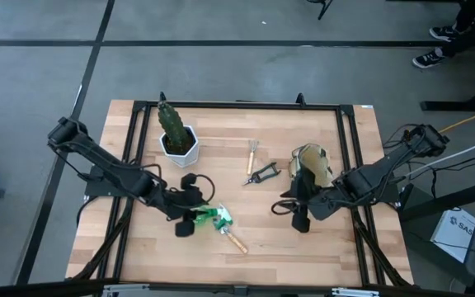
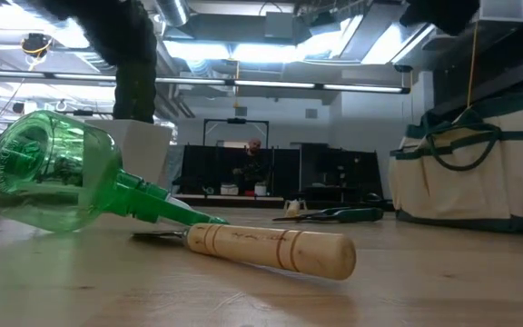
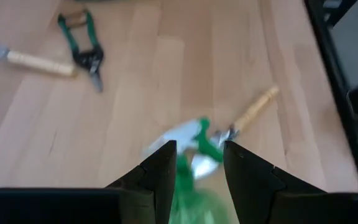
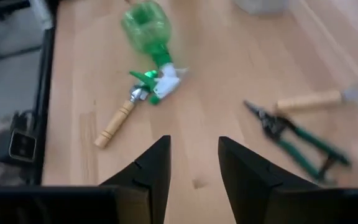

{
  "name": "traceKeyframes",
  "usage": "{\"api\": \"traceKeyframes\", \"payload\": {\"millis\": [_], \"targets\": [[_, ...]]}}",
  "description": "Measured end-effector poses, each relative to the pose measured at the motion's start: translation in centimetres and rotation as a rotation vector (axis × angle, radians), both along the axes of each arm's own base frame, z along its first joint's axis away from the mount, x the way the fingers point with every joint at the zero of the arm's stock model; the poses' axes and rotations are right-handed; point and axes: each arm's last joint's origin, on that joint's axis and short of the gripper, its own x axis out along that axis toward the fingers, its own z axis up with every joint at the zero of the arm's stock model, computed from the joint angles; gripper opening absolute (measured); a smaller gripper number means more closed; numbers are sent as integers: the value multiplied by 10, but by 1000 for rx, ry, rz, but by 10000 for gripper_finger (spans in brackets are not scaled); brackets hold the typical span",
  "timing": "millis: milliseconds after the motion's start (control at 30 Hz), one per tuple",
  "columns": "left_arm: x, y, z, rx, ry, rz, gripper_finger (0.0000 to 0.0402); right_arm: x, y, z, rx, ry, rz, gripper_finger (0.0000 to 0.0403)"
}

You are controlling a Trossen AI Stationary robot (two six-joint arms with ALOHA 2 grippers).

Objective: Pick & Place Garden tools in Gardening bag
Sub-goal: Adjust the cactus pot

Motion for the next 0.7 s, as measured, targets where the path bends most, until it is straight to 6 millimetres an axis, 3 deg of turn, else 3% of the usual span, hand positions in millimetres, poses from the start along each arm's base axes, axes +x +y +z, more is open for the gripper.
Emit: {"api": "traceKeyframes", "payload": {"millis": [233, 400, 700], "targets": [[25, 1, -13, 5, -55, 22, 127, -14, 6, 9, -70, -99, 303, 137], [31, 10, -16, -7, -41, 78, 127, -27, -4, -7, -34, -201, 436, 137], [5, 32, -25, 139, 162, 318, 122, -48, -21, -56, 10, -409, 602, 137]]}}
